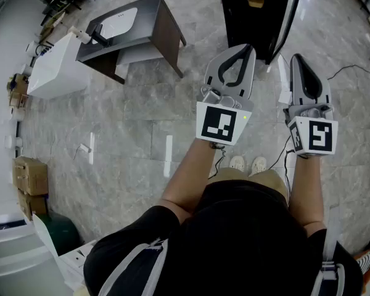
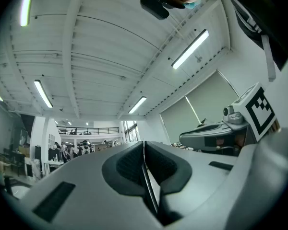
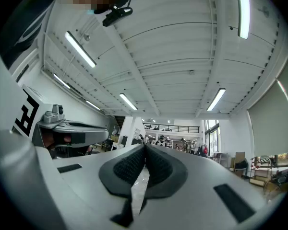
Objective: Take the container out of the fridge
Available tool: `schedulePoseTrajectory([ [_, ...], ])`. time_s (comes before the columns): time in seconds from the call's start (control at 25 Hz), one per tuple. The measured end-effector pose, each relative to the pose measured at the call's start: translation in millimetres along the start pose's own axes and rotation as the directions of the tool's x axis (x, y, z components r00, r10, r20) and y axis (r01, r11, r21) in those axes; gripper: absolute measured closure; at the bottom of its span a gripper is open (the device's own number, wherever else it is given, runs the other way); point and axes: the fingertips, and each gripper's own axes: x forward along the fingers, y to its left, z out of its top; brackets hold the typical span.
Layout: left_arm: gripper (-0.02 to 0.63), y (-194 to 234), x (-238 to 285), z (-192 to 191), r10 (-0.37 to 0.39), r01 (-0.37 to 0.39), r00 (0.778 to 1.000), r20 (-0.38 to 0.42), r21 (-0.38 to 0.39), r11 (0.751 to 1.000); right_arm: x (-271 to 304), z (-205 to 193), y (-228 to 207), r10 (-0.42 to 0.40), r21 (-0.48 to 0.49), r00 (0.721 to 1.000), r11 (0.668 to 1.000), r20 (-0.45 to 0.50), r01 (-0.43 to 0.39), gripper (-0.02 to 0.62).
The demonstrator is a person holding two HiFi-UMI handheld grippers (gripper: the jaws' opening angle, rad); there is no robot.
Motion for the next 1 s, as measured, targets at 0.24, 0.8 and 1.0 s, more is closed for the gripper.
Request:
schedulePoseTrajectory([
  [0.24, 0.578, -4.8, 3.4, 3.0, -0.008, 0.008, 1.0, 0.004, -0.003, 1.0, -2.9, 2.1, -3.6, -0.001, -0.001, 1.0, 1.0, 0.005, 0.001, 0.56],
  [0.8, 0.578, -5.1, 5.0, 1.8, -0.018, 0.018, 1.0, 0.012, -0.008, 1.0, -0.7, -0.1, -3.9, -0.002, -0.023, 1.0, 1.0, 0.005, 0.002, 0.56],
  [1.0, 0.578, 0.9, 5.8, 4.9, -0.023, 0.023, 1.0, 0.017, -0.004, 1.0, 3.7, 5.2, -0.1, 0.01, -0.034, 1.0, 0.999, 0.012, -0.009, 0.56],
])
